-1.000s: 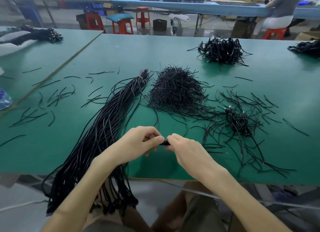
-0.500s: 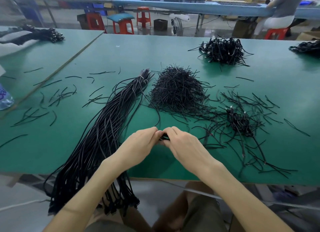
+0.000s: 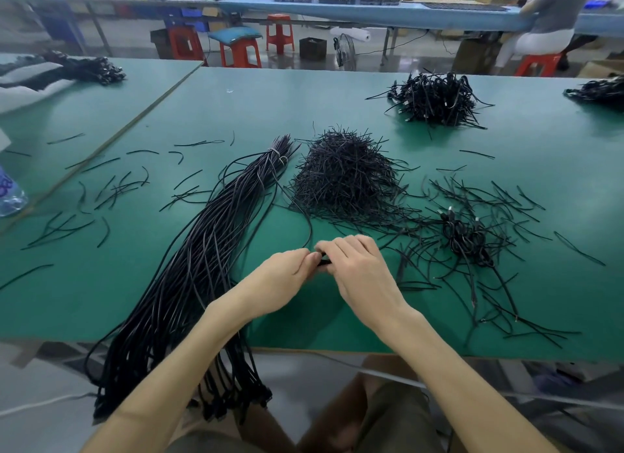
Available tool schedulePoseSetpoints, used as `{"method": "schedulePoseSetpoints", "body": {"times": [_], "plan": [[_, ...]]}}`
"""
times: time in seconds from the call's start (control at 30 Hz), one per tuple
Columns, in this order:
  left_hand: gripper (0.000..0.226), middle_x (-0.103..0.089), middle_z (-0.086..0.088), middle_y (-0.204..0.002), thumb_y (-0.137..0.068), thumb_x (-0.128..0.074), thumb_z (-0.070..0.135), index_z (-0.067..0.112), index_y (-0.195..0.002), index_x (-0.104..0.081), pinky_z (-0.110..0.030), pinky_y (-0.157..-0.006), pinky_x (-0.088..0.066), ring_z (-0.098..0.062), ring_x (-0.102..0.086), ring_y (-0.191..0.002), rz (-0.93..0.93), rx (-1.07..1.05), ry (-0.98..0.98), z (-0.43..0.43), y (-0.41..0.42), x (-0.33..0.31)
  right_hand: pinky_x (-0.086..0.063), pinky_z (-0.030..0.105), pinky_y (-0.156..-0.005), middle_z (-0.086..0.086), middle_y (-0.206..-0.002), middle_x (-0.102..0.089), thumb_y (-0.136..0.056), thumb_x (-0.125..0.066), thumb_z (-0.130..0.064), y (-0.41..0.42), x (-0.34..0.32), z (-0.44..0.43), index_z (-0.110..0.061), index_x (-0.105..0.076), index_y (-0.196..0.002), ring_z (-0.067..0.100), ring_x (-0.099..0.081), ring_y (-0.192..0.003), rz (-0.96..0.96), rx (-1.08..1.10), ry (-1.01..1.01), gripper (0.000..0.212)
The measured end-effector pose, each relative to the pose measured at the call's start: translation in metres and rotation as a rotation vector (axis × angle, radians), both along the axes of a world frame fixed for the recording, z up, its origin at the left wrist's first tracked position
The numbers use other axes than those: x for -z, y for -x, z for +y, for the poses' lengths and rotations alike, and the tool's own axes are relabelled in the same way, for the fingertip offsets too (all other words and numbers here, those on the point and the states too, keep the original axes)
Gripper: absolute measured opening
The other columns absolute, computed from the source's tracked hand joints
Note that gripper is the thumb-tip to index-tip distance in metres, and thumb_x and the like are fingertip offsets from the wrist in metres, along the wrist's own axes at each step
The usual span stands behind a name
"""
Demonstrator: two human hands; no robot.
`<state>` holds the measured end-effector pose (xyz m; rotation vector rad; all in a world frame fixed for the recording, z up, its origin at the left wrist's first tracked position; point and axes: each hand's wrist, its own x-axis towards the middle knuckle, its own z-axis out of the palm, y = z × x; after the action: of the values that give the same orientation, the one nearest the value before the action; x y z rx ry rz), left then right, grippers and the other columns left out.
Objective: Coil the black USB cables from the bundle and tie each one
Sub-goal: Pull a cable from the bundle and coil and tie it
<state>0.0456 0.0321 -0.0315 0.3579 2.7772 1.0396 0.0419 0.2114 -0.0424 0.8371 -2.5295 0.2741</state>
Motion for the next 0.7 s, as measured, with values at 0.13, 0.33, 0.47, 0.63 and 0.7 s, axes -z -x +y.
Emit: {"method": "schedulePoseSetpoints", "body": {"times": [0.13, 0.33, 0.47, 0.63, 0.7], "plan": [[0.043, -0.057, 0.002, -0.069, -0.110, -0.025, 0.047, 0.022, -0.080, -0.043, -0.036, -0.054, -0.033, -0.018, -0.052, -0.059, 0.147, -0.222, 0.078, -0.002, 0.004, 0.012, -0.035, 0.042, -0.111, 0.013, -0.138, -0.051, -0.084, -0.079, -0.019, 0.009, 0.002, 0.001, -0.004, -0.050, -0.141, 0.031, -0.047, -0.130, -0.033, 0.239, 0.170, 0.066], [0.045, -0.056, 0.001, -0.066, -0.109, -0.023, 0.046, 0.020, -0.079, -0.043, -0.034, -0.047, -0.030, -0.018, -0.049, -0.051, 0.270, -0.434, 0.118, -0.044, 0.022, 0.011, -0.029, 0.038, -0.098, 0.007, -0.122, -0.048, -0.096, -0.067, -0.037, 0.025, 0.013, 0.011, -0.014, -0.053, -0.124, 0.026, -0.042, -0.115, -0.258, 0.526, 0.298, 0.039], [0.044, -0.056, 0.001, -0.066, -0.110, -0.024, 0.046, 0.020, -0.080, -0.042, -0.034, -0.049, -0.029, -0.019, -0.052, -0.054, 0.240, -0.336, 0.184, -0.040, 0.019, 0.016, -0.027, 0.039, -0.098, 0.006, -0.121, -0.049, -0.100, -0.059, -0.040, 0.036, 0.017, 0.010, -0.017, -0.057, -0.119, 0.026, -0.039, -0.117, -0.359, 0.593, 0.327, 0.030], [0.045, -0.055, 0.001, -0.064, -0.109, -0.023, 0.048, 0.019, -0.082, -0.044, -0.036, -0.051, -0.030, -0.021, -0.049, -0.054, 0.260, -0.241, 0.109, -0.020, 0.020, 0.015, -0.023, 0.035, -0.092, 0.001, -0.111, -0.047, -0.101, -0.059, -0.034, 0.041, 0.018, 0.009, -0.019, -0.063, -0.103, 0.024, -0.038, -0.112, -0.411, 0.579, 0.411, 0.016], [0.048, -0.058, -0.001, -0.068, -0.109, -0.023, 0.049, 0.016, -0.085, -0.047, -0.040, -0.055, -0.038, -0.025, -0.052, -0.058, 0.233, -0.212, 0.059, -0.008, 0.023, 0.014, -0.018, 0.032, -0.085, -0.001, -0.106, -0.044, -0.103, -0.057, -0.031, 0.040, 0.020, 0.007, -0.018, -0.063, -0.102, 0.022, -0.034, -0.106, -0.376, 0.571, 0.361, 0.014]]}}
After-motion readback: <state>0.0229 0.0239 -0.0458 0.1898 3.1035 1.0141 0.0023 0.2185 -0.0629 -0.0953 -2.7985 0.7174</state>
